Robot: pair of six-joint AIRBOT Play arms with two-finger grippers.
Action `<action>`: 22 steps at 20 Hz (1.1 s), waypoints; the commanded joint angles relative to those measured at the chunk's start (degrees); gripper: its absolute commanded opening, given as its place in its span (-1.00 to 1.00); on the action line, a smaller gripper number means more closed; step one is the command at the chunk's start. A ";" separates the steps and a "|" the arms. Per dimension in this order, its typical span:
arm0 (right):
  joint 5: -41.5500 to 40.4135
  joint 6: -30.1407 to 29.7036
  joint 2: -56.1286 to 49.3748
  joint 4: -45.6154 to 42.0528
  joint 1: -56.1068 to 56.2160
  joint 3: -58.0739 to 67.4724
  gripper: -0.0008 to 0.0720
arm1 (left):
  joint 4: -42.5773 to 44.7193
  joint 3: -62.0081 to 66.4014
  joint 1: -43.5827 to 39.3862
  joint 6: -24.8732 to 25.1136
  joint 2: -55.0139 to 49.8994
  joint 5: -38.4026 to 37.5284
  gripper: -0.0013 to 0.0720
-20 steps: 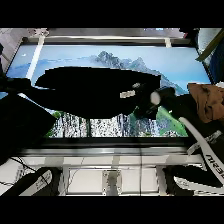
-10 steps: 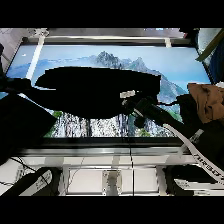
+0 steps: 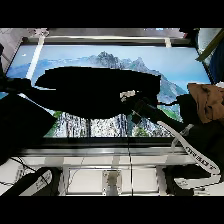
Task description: Fold the clothes and pants, and hang the long-sleeved shirts on hangers.
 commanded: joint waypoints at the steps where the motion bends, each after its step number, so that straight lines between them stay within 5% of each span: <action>1: -0.26 5.18 -0.74 -3.85 -2.93 0.00 0.28 | 0.04 -0.02 -0.02 0.04 0.04 0.02 -0.94; 2: -0.24 6.19 -0.74 -3.89 -4.13 0.00 0.15 | 0.04 -0.02 -0.02 0.04 0.04 0.02 -0.95; 4: 0.20 6.51 -0.74 -3.74 -6.43 0.00 -0.95 | 0.04 -0.02 -0.02 0.04 0.04 0.02 -0.95; 8: 2.34 6.25 1.03 -3.65 -8.46 2.01 -0.93 | 2.19 -0.02 -0.02 0.07 0.20 -2.03 -0.95; 13: 10.03 -0.31 14.36 -3.23 -8.44 8.09 -0.93 | 22.40 -0.02 2.93 0.22 1.75 -8.87 -0.95; 18: 19.12 -0.70 30.45 -0.55 -15.41 11.08 -0.94 | 22.84 -0.02 7.21 3.17 2.12 -5.77 -0.95; 22: 22.38 -0.72 33.05 12.57 -29.27 9.60 -0.93 | 16.52 -0.02 7.08 6.40 0.57 -7.56 -0.95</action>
